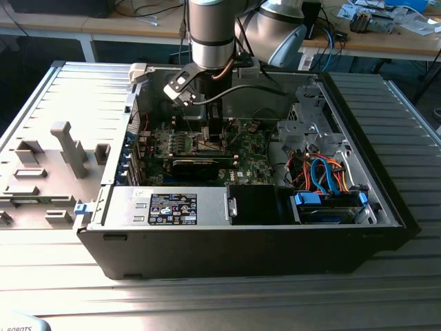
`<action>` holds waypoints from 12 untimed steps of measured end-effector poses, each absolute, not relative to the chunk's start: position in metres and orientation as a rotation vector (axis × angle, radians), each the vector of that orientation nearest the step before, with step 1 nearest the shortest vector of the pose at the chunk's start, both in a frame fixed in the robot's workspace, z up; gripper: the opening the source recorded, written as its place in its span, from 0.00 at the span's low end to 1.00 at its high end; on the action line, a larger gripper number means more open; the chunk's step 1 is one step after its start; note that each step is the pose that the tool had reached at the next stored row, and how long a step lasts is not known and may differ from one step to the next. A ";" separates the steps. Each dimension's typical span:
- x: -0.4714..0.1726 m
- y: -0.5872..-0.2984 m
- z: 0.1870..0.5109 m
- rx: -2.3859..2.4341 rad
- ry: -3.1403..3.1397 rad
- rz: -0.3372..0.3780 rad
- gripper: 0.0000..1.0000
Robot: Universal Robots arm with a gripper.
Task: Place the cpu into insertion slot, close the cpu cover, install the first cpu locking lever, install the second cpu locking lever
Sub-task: 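Place the cpu into insertion slot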
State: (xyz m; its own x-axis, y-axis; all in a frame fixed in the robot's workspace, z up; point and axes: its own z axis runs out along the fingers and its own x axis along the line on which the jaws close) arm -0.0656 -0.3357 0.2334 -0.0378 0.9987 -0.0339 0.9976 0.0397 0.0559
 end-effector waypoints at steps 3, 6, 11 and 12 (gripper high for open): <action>-0.066 -0.336 0.233 2.134 2.218 0.026 0.54; -0.066 -0.335 0.232 2.134 2.218 0.026 0.54; -0.066 -0.335 0.230 2.134 2.218 0.026 0.54; -0.066 -0.335 0.230 2.134 2.218 0.026 0.54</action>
State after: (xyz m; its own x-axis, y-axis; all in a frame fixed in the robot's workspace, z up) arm -0.0656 -0.3348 0.2301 -0.0378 0.9987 -0.0339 0.9976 0.0396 0.0559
